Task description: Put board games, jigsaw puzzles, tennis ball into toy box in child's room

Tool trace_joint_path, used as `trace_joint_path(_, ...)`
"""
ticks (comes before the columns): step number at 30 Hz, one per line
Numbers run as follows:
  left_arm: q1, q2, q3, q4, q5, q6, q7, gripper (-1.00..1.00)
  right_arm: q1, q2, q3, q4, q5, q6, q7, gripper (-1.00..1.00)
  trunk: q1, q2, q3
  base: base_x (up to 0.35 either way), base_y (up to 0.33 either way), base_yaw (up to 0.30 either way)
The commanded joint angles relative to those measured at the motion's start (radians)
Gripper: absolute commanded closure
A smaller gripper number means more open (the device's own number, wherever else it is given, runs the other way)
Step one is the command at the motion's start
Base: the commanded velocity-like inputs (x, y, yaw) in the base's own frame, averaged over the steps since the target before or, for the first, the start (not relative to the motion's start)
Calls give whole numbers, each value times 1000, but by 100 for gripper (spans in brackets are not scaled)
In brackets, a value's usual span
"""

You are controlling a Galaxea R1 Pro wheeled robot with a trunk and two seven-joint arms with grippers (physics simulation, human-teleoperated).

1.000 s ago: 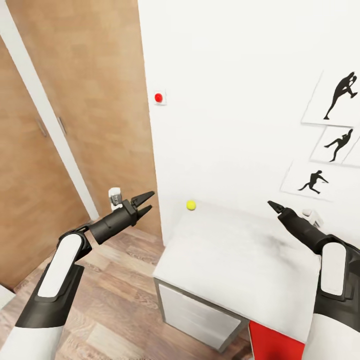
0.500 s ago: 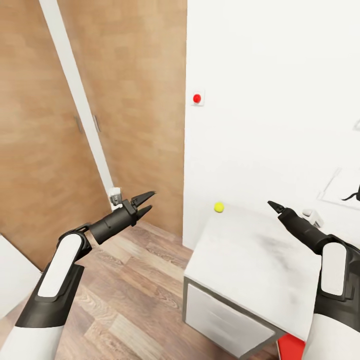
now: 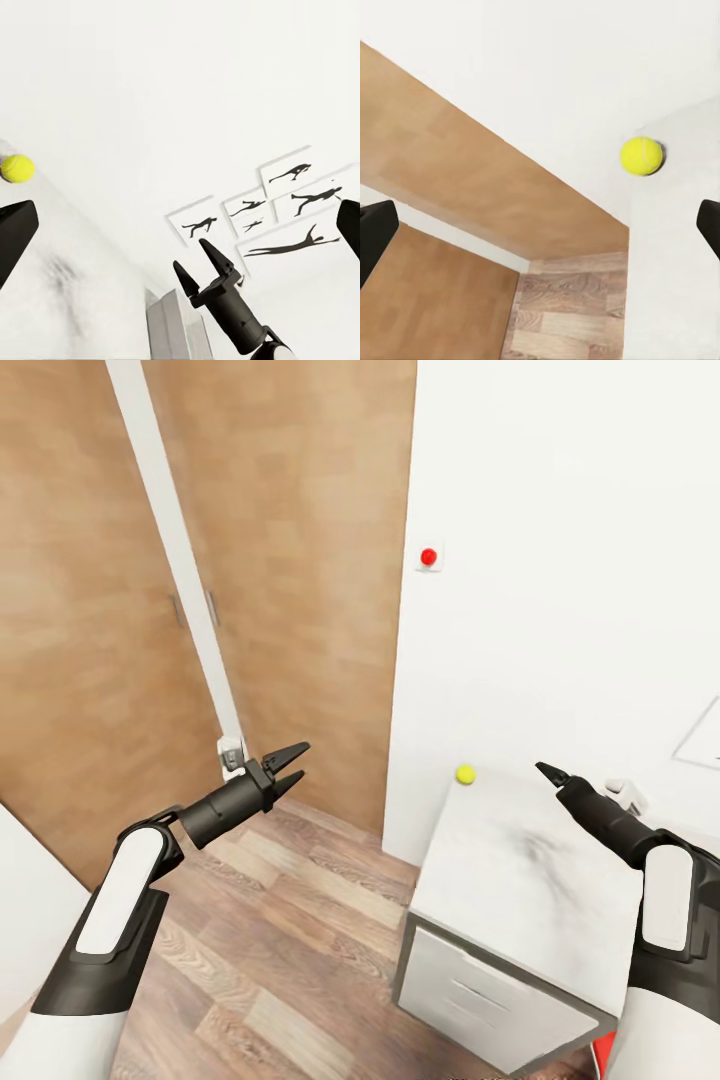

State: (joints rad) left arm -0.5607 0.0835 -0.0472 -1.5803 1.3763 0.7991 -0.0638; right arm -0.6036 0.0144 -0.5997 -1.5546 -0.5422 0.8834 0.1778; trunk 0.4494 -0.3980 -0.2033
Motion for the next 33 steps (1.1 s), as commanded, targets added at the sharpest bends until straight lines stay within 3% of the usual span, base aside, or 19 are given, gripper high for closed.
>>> trace_joint_path(1,-1,1,0,0,-3,2,-5,-100,-2,1,-3,0,8,6,9,-100,1,-2,-2,0,285,-162)
trace_joint_path(19,-1,1,0,2,-9,1,-3,-100,-9,-3,-3,15,14,4,-25,-100,1,-2,-2,30,285,-243)
trace_joint_path(27,-2,0,-1,19,-15,0,-1,-100,-18,-7,-3,28,14,5,-150,-100,1,-2,-2,173,252,-279)
trace_joint_path(33,-5,-2,-2,81,-27,-2,0,-100,-38,-12,33,76,14,5,-229,-100,1,-2,-2,221,229,-282)
